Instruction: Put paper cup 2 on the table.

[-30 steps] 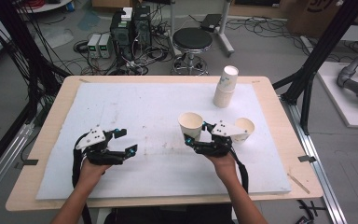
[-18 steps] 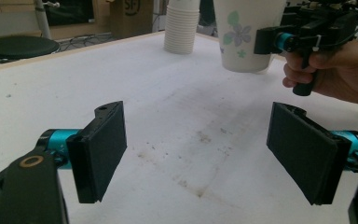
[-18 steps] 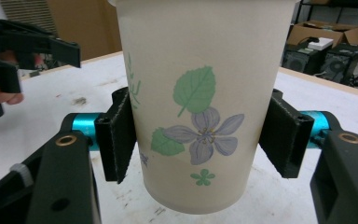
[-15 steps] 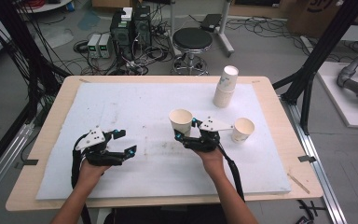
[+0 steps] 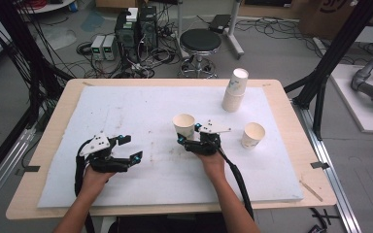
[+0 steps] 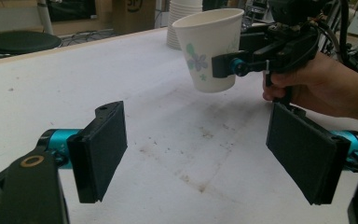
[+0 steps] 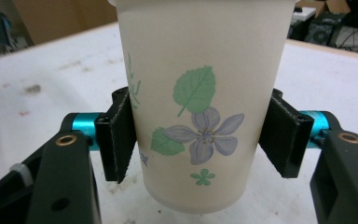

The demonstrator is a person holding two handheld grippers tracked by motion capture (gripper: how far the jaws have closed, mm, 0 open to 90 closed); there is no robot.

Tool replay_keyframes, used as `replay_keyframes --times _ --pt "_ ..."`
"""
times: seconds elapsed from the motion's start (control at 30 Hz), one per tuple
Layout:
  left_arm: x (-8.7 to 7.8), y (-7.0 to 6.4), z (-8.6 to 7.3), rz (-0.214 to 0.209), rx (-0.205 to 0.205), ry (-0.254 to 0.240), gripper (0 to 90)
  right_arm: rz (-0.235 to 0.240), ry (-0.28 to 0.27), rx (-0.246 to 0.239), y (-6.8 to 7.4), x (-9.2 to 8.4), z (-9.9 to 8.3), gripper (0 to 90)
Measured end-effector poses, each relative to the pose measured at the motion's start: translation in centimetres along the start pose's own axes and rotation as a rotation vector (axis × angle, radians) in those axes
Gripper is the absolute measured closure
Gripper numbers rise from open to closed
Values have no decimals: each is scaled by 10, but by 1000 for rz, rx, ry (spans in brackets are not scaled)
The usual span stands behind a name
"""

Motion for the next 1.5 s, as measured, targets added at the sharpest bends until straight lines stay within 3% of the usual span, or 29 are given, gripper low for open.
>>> replay_keyframes --times 0.2,0.3,0.47,0.63,0.83,1.13,1.2,1.27,1.5 --pt "0 1 0 4 -2 1 202 -17 31 -4 -1 4 -4 351" --pt "0 1 -1 2 -3 4 202 -31 91 -8 -3 4 -8 351" --pt "-1 2 -1 7 -6 2 202 -58 193 -67 -2 9 -16 351" --pt "-2 4 -2 15 -9 3 202 -62 223 -75 -2 6 -17 349" --pt "-2 4 -3 15 -22 7 202 -66 287 -167 2 -3 -19 341" --pt "1 3 -7 8 -21 27 202 -46 301 -110 -6 -11 -28 311" --pt "2 3 -7 6 -22 30 202 -53 306 -94 -6 -12 -30 256" --pt "2 3 -7 7 -23 31 202 -68 298 -93 -7 -13 -29 206" --pt "1 3 -6 -1 -50 17 199 -52 253 -86 -9 -36 -21 206"
Point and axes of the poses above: each handheld gripper's, and its own axes: x roughly forward along the jaws, z roughly out of its top, y roughly to its left, the point moved 9 cm from there along x, roughly forward along the jaws, and after that the axes turned 9 degrees about -y, right-handed, at the moved point
